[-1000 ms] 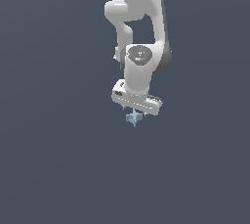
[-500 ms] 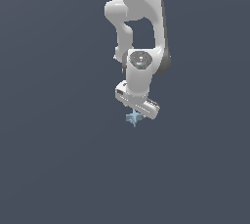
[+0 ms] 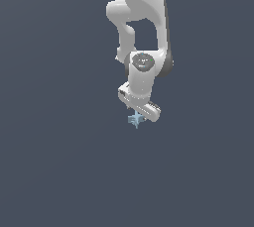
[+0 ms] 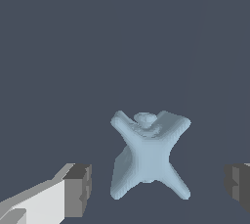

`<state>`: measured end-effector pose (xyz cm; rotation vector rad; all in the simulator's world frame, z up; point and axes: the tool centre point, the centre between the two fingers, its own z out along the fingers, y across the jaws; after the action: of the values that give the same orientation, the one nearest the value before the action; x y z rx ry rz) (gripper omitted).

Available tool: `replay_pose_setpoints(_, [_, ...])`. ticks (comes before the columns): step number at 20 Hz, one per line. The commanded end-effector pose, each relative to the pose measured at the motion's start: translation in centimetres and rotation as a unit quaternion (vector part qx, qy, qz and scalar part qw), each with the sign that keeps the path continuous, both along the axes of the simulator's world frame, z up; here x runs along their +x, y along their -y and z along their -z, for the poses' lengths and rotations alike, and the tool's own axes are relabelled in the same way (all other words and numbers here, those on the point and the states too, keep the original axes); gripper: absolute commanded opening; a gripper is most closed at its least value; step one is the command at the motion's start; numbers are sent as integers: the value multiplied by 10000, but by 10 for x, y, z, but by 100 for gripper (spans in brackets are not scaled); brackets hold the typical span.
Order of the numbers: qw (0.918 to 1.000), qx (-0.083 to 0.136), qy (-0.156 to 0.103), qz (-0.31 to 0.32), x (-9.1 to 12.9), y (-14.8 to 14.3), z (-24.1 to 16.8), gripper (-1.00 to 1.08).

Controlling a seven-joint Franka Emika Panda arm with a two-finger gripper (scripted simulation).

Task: Pick up the object and move it to a goal position.

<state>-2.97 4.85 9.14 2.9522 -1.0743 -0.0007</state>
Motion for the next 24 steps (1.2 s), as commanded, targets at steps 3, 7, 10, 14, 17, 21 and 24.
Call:
replay_pose_setpoints(3, [10000,0,0,1,0,0,1,100])
replay_pose_setpoints(7, [10000,0,0,5,0,0,12,100])
replay_pose_setpoints(10, [10000,-1,1,14,-1,0,27,100])
replay_pose_setpoints(14, [10000,-1,2,22,-1,0,44,100])
replay_pose_setpoints(17, [10000,-1,2,24,-1,0,49,100])
replay_pose_setpoints(21, [10000,-1,2,24,0,0,50,-100])
replay_pose_setpoints(24, [10000,-1,2,24,0,0,50,-100])
